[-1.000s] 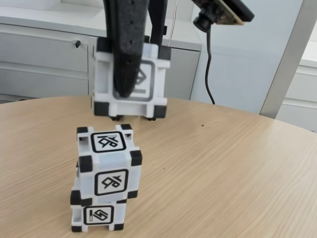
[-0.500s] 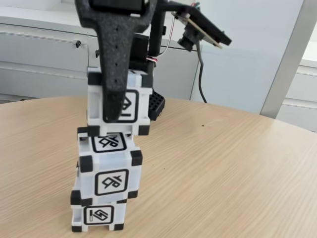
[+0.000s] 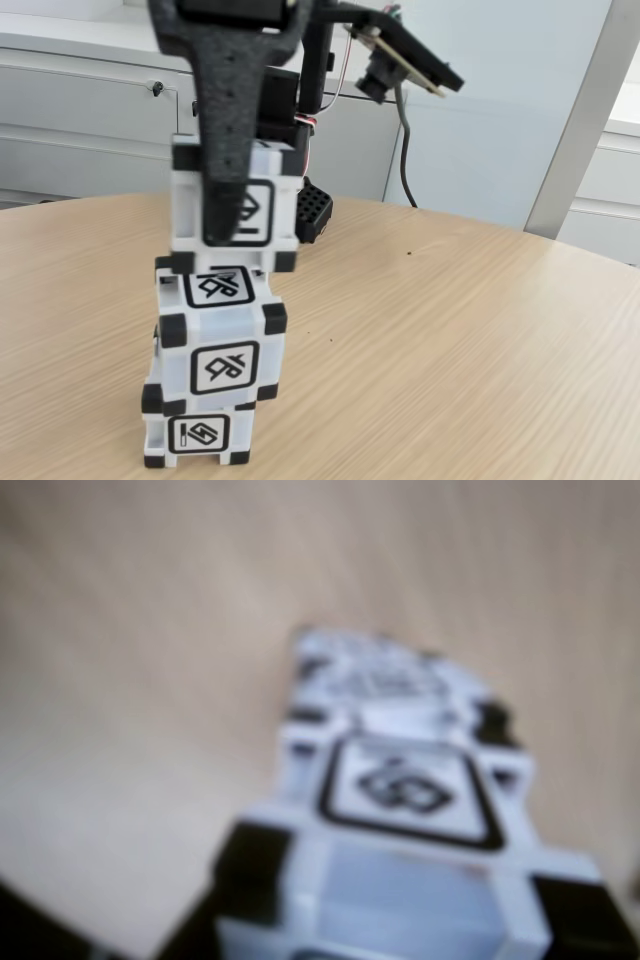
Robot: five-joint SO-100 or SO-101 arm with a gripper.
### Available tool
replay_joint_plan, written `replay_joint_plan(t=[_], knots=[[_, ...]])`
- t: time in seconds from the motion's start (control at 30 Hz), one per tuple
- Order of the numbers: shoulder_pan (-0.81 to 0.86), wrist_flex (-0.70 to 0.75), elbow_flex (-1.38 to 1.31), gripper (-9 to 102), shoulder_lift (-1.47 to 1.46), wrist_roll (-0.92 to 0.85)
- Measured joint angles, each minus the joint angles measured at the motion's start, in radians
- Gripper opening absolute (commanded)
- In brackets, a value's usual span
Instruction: Stack cubes from left to right.
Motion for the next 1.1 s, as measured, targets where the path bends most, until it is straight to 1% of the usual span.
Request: replay_joint_plan(t=[0.27, 1.1], knots=[[0.038, 0.0, 0.0, 14, 0.0, -0.011], [0.038, 0.0, 0.0, 14, 0.0, 0.098]])
